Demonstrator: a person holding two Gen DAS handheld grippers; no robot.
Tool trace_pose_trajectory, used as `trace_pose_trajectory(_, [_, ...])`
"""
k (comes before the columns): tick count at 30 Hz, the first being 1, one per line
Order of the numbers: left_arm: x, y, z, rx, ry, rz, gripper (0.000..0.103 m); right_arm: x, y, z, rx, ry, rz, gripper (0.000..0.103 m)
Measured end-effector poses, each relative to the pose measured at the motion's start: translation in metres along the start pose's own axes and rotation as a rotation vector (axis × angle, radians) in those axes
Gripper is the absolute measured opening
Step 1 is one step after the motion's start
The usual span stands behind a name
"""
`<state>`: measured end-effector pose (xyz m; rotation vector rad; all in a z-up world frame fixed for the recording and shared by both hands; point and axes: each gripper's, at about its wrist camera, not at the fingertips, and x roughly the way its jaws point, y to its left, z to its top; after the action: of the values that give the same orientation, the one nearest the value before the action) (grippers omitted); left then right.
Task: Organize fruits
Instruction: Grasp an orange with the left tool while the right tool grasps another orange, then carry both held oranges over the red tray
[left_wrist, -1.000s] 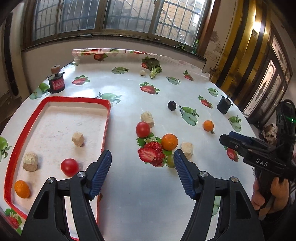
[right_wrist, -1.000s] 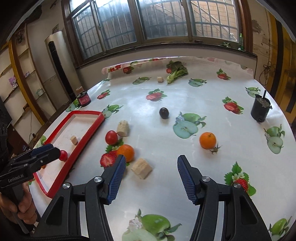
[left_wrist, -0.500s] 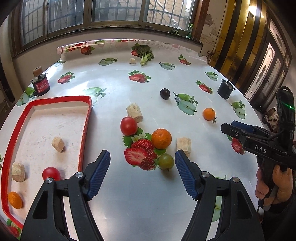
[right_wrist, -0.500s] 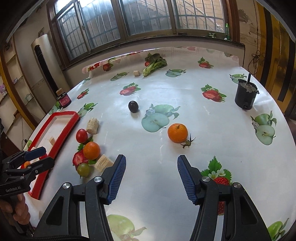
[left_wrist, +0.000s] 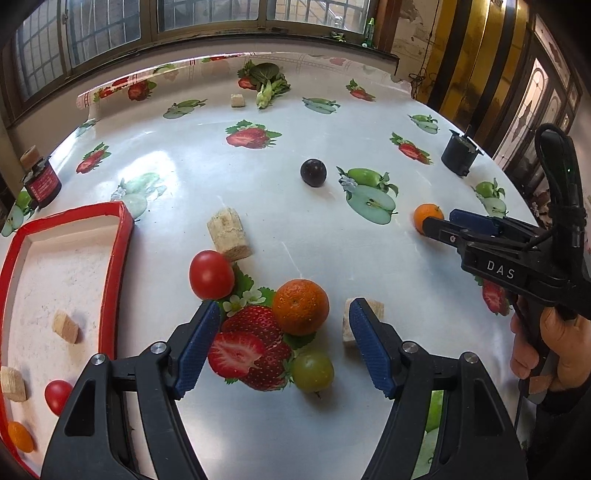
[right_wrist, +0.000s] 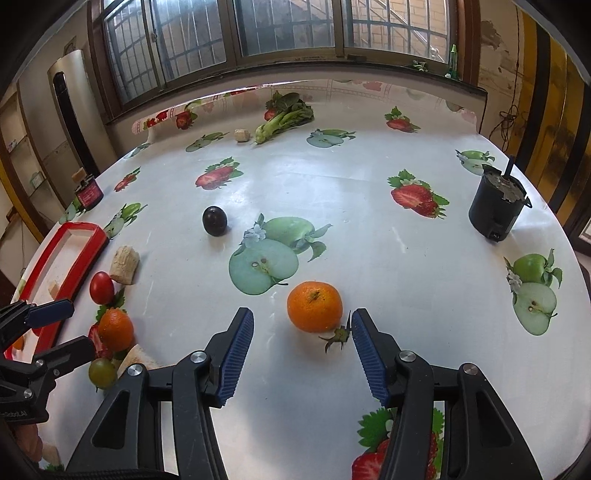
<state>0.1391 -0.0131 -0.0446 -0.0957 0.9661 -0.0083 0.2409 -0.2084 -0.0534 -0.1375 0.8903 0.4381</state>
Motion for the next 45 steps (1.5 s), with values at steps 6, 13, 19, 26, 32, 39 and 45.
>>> trace_pose_trajectory(6, [0.026,0.003,0.000,-0.014,0.058,-0.032,0.039,0.021,-0.001,0.003,-0.011,0.024,-0.033,0.037])
trace_pose_trajectory(13, [0.008,0.011,-0.003,-0.035,0.017,-0.039,0.033,0.004,-0.003,0.001,0.004,-0.010,-0.012,0.036])
trace_pose_trajectory(19, [-0.018,0.021,-0.011,-0.057,-0.021,-0.042,0.034,-0.030,0.008,-0.001,0.006,-0.065,0.031,0.036])
trace_pose_trajectory(26, [-0.042,0.035,-0.020,-0.067,-0.065,-0.002,0.034,-0.055,0.034,-0.004,-0.019,-0.096,0.080,0.036])
trace_pose_trajectory(32, [-0.059,0.053,-0.029,-0.097,-0.097,0.025,0.034,-0.068,0.061,-0.007,-0.053,-0.109,0.120,0.036])
trace_pose_trajectory(39, [-0.070,0.074,-0.040,-0.137,-0.111,0.043,0.034,-0.074,0.094,-0.011,-0.098,-0.108,0.151,0.036])
trace_pose_trajectory(45, [-0.080,0.090,-0.048,-0.166,-0.132,0.059,0.034,-0.077,0.115,-0.012,-0.126,-0.108,0.172,0.036])
